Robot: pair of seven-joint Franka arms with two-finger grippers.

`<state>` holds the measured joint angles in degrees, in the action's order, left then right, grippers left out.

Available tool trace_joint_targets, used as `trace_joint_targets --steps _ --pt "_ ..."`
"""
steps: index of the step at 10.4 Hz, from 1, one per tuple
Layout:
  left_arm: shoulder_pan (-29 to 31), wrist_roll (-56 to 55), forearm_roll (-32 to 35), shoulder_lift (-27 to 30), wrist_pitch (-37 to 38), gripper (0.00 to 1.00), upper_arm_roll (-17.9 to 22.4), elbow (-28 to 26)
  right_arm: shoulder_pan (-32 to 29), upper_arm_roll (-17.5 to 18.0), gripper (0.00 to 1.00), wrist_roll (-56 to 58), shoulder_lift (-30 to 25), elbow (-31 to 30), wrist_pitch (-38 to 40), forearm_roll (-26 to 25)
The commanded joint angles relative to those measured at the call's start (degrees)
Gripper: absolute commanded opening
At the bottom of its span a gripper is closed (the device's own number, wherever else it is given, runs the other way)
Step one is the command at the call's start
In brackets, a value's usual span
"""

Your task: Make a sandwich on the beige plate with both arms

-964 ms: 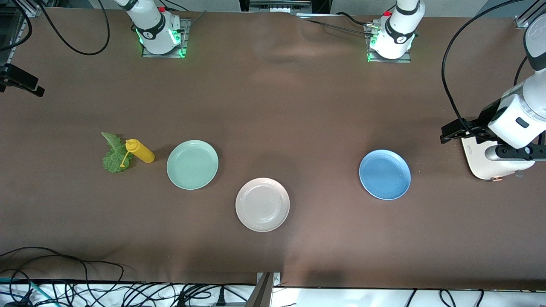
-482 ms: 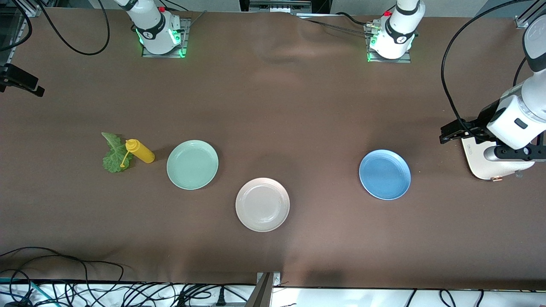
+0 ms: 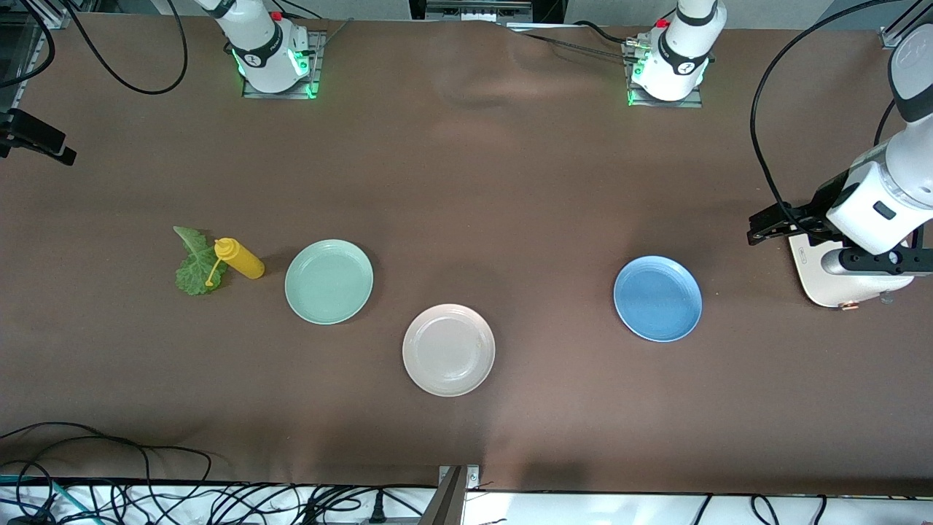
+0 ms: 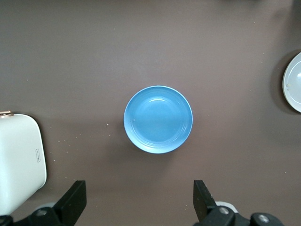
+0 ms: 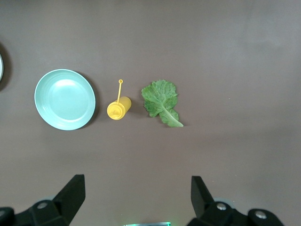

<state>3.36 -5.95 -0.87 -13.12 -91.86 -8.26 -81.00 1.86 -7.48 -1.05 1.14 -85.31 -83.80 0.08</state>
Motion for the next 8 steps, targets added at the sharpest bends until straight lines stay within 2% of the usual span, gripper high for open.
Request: trace_joint_targets --steps 1,8 --pt "0.07 0.76 -1.06 0.73 0.63 1.00 0.26 0.32 0.16 -0.07 1.00 0.26 -0.35 0.76 1.10 -0.43" --pt "0.16 0.67 -0.63 0.82 0.63 1.00 0.35 0.23 0.16 0.01 1.00 0.35 -0.35 0.76 1.10 -0.43"
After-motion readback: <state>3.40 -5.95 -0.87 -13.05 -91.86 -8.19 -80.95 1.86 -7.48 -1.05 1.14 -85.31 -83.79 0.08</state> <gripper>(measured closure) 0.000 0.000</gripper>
